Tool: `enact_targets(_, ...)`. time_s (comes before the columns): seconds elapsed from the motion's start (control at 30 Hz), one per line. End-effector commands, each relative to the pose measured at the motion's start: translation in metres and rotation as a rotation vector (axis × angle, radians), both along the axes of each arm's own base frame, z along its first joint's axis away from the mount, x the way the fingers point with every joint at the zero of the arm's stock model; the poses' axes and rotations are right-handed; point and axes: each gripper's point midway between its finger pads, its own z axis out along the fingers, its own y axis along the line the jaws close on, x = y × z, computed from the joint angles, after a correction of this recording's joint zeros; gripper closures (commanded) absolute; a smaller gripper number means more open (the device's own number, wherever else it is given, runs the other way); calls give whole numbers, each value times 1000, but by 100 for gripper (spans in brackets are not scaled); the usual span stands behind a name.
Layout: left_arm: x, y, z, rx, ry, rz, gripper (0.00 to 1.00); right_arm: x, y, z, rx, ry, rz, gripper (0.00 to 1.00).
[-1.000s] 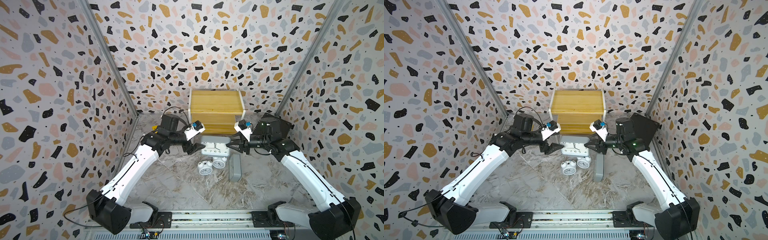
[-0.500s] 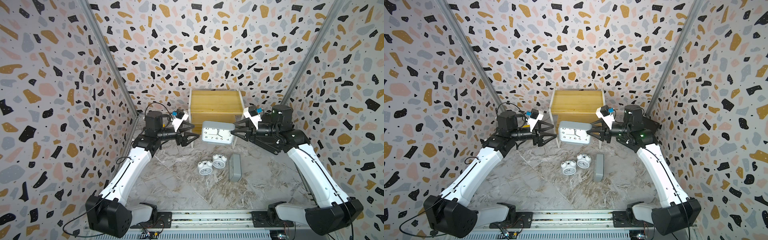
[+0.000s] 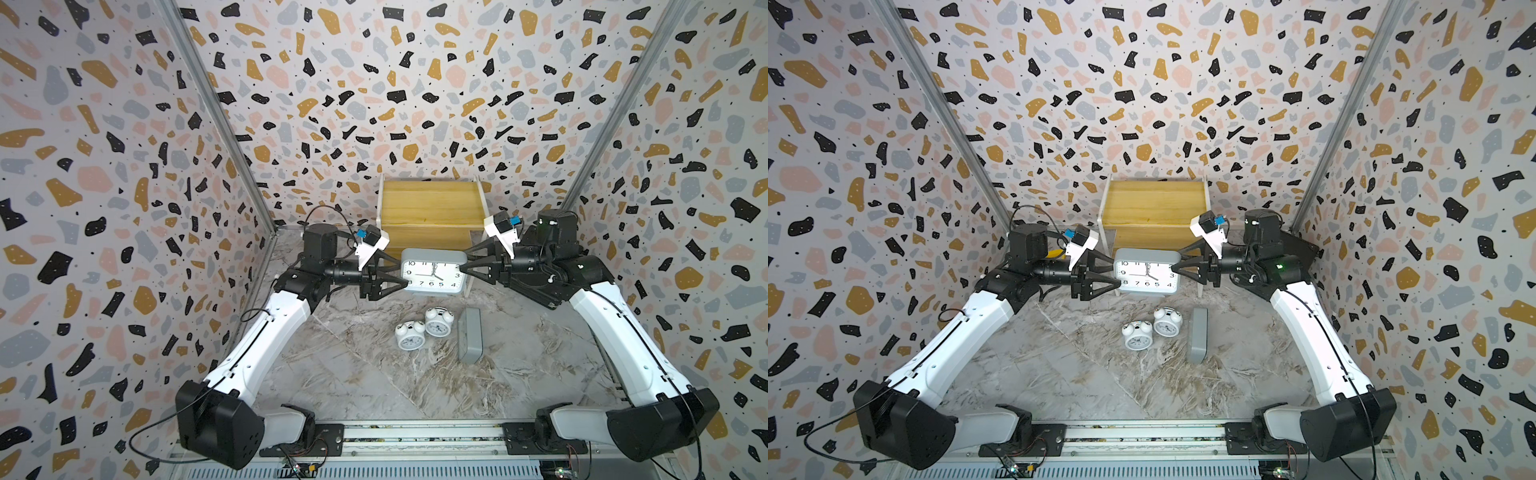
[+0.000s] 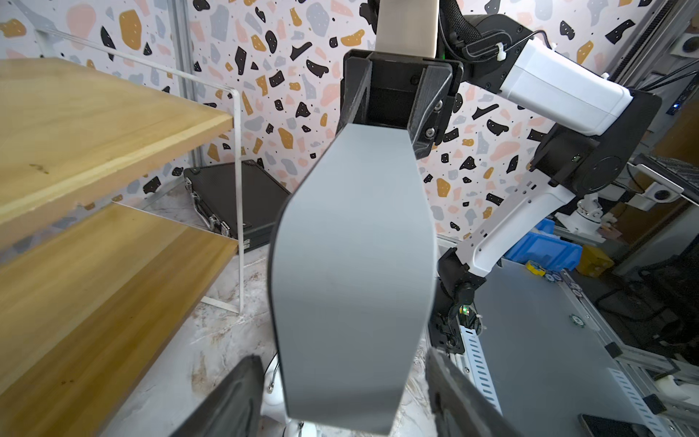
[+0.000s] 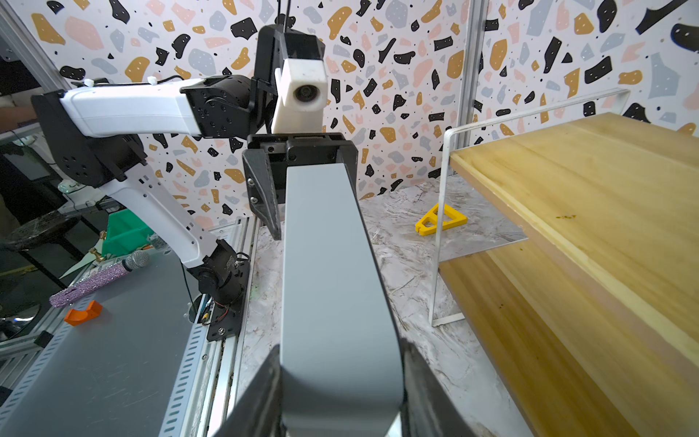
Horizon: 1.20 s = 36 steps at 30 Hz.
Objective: Place the alarm clocks on the shelf by style
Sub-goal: Pick up the alarm from the center of the board.
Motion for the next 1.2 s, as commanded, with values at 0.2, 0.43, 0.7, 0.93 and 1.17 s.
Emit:
enact_targets(0.2,-9,-6,13,-20,-30,-63,40,-14,1,26,37,-67,42,84)
enact_targets(0.43,-13,-8,14,-22,-35,-78,43,-12,1,21,34,-52,43,83)
enact_targets(0.7,-16,-11,19,-29,-42,-93,73,-10,1,16,21,-46,26,79)
enact_targets(0.93,-13,-7,19,-2,-58,-29,87,1,-2,9,-3,-65,-59,57)
enact_targets(1.17,-9,3,20,38,-104,87,93,14,-12,11,-17,-113,-195,28)
